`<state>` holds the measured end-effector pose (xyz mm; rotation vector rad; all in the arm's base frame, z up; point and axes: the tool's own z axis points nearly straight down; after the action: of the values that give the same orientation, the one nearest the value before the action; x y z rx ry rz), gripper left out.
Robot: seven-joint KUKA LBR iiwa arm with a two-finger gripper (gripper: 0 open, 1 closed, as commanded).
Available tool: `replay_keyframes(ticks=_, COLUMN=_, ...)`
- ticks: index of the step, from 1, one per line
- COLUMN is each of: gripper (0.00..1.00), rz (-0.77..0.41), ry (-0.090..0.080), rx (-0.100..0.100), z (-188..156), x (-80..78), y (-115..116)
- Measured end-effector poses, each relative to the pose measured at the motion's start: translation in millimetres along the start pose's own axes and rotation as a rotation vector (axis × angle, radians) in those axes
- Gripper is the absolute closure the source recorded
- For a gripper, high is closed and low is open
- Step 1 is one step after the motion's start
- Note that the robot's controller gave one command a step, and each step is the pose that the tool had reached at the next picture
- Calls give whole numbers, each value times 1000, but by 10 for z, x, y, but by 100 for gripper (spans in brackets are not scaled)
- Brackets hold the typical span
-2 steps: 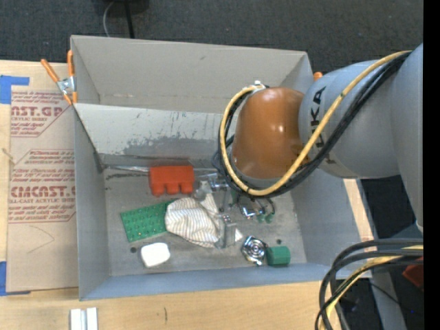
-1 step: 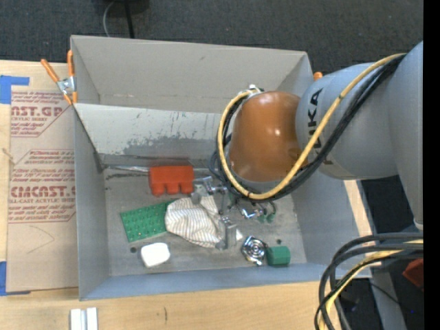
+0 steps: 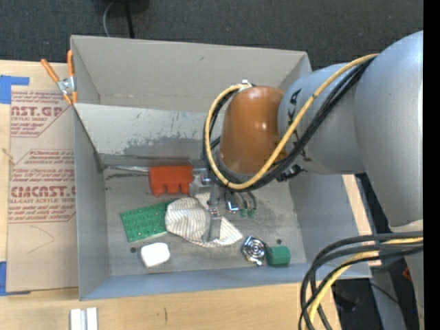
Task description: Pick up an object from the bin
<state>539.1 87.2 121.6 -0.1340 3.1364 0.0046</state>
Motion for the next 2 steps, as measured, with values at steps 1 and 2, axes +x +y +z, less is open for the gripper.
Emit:
replay_keyframes(ticks=1, gripper=0, rz=124, ry=-6, rx=-1, z=339, x=-69, y=117)
replay_keyframes(ticks=2, gripper=100, rz=-49, ry=-3, rx=-1, z=503, x=5, y=68)
